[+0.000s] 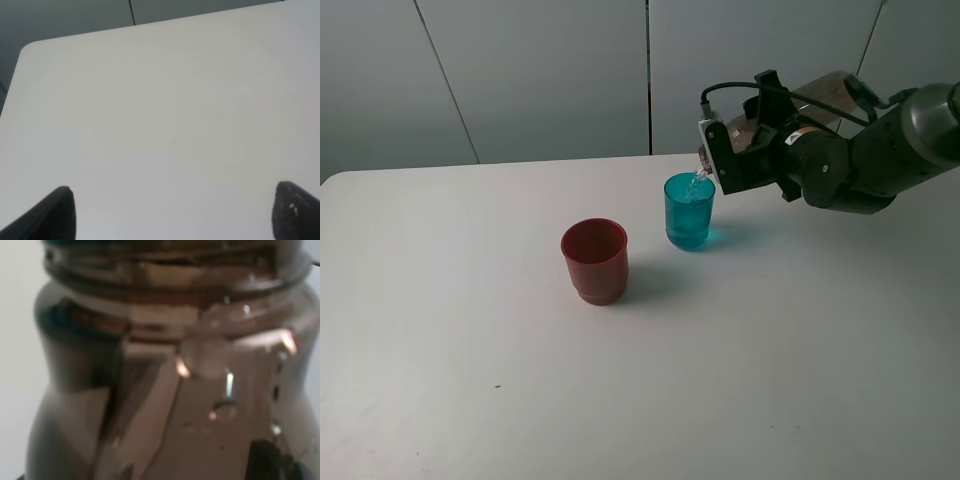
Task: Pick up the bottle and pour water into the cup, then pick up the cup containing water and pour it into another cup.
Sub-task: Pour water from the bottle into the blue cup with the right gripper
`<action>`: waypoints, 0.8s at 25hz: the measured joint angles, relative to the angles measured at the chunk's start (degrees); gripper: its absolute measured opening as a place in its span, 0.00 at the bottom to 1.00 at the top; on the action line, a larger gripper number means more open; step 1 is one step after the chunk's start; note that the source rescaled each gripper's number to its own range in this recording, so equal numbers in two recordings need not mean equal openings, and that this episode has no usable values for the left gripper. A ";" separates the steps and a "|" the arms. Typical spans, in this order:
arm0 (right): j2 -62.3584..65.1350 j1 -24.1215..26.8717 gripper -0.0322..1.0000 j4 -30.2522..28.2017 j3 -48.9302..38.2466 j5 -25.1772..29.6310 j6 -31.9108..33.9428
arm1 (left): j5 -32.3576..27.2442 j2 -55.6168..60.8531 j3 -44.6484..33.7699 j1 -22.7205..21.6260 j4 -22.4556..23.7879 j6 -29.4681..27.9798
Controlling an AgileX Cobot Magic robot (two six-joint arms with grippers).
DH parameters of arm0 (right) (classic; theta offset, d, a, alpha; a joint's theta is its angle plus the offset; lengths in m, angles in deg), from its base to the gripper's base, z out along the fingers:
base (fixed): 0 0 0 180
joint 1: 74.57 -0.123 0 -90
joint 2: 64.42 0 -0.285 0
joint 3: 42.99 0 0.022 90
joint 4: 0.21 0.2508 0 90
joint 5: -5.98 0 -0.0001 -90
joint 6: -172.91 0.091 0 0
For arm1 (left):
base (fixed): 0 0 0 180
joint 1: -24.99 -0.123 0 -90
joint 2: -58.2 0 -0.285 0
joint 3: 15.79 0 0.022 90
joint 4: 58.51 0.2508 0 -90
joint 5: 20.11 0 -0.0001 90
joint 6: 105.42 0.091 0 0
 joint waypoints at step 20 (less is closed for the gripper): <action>0.00 -0.18 0.03 -6.91 0.00 -0.82 0.00 | 0.00 0.00 0.00 0.00 0.00 0.00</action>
